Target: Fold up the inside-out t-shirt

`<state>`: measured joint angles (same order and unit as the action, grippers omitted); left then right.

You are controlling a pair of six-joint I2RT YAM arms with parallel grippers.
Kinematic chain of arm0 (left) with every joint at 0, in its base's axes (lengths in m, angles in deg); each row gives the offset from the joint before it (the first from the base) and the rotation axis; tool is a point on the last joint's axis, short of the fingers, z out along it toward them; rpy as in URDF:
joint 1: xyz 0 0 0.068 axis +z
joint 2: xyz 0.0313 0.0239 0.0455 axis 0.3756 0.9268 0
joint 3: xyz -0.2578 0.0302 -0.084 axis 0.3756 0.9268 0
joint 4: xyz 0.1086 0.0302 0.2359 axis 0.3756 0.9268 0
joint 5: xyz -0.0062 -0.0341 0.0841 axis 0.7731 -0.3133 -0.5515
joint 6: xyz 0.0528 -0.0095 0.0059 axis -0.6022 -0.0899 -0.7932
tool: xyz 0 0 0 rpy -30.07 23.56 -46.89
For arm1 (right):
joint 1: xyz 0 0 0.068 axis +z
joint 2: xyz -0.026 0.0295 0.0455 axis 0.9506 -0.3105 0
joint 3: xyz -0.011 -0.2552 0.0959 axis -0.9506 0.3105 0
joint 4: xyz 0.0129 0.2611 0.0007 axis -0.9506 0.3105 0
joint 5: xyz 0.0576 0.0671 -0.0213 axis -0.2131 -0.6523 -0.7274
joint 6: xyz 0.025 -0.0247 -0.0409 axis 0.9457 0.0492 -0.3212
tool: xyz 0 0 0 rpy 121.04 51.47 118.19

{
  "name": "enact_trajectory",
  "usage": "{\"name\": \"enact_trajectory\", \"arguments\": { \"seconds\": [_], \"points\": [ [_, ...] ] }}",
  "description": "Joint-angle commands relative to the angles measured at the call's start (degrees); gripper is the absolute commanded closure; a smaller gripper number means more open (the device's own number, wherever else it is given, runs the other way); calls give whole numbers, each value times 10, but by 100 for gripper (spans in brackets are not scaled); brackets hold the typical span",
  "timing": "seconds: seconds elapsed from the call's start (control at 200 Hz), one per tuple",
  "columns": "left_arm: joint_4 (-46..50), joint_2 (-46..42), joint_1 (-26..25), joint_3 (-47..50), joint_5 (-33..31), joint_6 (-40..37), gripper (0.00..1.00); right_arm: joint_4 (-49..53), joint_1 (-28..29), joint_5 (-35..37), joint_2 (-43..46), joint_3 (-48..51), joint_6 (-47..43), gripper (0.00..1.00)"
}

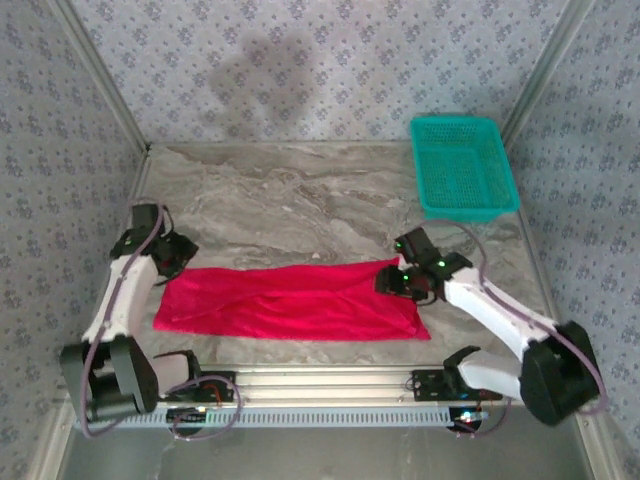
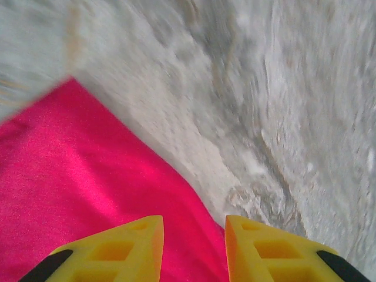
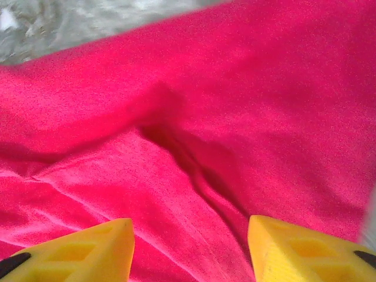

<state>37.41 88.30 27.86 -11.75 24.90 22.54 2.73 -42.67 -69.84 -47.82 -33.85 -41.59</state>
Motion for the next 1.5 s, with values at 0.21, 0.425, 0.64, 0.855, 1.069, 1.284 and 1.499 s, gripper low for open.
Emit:
{"name": "enact_trajectory", "arguments": {
  "seconds": [0.21, 0.425, 0.64, 0.855, 1.069, 1.284, 1.499],
  "points": [
    [-13, 144, -2, -18, 56, -20, 69, -80, 32, 12, -153, -79, -95, 39],
    [-28, 166, 16, -7, 69, -29, 69, -80, 50, 5, -178, -85, -103, 44],
    [-21, 172, 19, -16, 67, -36, 69, -48, 64, 13, -144, -83, -98, 99],
    [-12, 172, 30, -23, 66, -46, 70, -2, 124, 11, -39, -42, -61, 100],
    [-2, 166, 31, -33, 69, -52, 71, -37, 226, 12, 53, 68, 8, 100],
    [34, 125, -1, -60, 48, -68, 71, 8, 248, 64, 76, 76, 23, 35],
    [29, 154, -158, -107, 89, -41, 70, -8, 174, 61, 59, -9, 30, 30]
  ]
}}
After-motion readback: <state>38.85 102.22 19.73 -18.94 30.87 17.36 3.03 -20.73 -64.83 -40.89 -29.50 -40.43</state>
